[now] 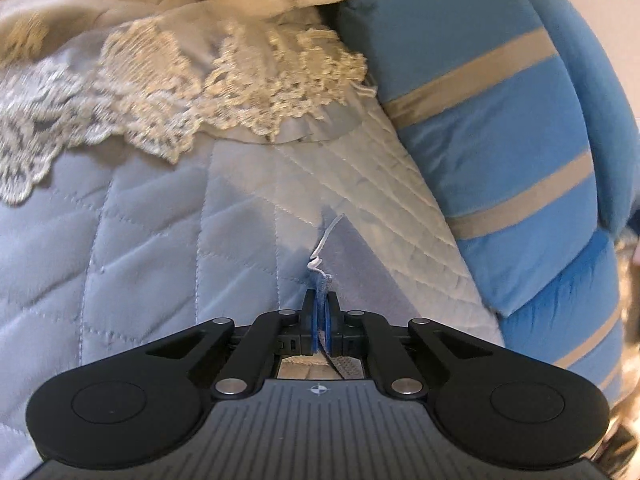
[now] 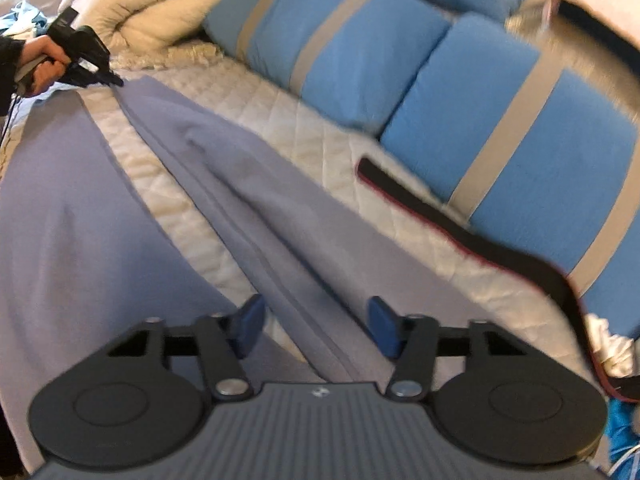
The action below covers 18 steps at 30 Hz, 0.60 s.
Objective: Fold clothes
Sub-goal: 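Grasp the hoodie's edge with the left gripper, then grasp the hoodie body with the right gripper while the left gripper holds its edge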
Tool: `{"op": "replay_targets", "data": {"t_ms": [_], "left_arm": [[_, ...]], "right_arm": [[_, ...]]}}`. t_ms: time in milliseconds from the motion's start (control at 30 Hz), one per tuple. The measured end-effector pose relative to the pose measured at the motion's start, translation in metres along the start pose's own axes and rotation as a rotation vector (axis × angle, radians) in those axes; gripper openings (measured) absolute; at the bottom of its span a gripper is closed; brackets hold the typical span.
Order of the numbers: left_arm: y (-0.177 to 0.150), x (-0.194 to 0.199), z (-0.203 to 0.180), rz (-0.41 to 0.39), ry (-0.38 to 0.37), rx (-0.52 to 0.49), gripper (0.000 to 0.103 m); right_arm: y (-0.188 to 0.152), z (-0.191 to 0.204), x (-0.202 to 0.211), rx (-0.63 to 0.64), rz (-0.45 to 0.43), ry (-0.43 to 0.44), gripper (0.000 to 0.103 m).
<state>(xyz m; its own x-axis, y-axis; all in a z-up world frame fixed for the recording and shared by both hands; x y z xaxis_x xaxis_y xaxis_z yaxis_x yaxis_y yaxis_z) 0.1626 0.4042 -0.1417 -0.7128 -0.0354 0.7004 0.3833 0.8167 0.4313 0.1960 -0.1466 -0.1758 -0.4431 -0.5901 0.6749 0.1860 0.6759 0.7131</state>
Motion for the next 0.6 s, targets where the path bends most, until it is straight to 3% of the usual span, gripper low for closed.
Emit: {"op": "replay_targets", "data": {"t_ms": [100, 400, 433, 500, 600], "left_arm": [[0.0, -0.001, -0.001, -0.006, 0.001, -0.013, 0.003], [0.001, -0.005, -0.004, -0.005, 0.007, -0.038, 0.003], [0.001, -0.005, -0.004, -0.003, 0.007, -0.034, 0.003], [0.001, -0.005, -0.003, 0.002, 0.009, -0.028, 0.003], [0.002, -0.006, -0.004, 0.009, 0.018, -0.022, 0.003]], "right_arm": [[-0.003, -0.006, -0.013, -0.025, 0.023, 0.05, 0.047], [-0.01, -0.01, -0.036, 0.02, 0.083, 0.106, 0.046], [-0.01, -0.009, -0.037, 0.02, 0.085, 0.115, 0.043], [-0.011, -0.006, -0.038, 0.029, 0.093, 0.134, 0.02], [-0.014, 0.004, -0.039, 0.091, 0.113, 0.137, 0.006]]}}
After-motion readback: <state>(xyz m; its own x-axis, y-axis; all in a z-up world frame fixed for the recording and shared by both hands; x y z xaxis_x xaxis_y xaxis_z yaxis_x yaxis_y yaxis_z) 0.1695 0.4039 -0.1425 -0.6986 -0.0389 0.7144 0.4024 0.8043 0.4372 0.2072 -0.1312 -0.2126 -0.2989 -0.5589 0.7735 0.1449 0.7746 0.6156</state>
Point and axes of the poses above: each gripper's, at about its wrist camera, not at the fingertips, and x roughly against the way its jaws point, z to its left, y to its top, the point moved 9 cm from there along -x, roughly the way its jaws point, and after that the axes turned 8 degrees about y, right-handed, at the moved point
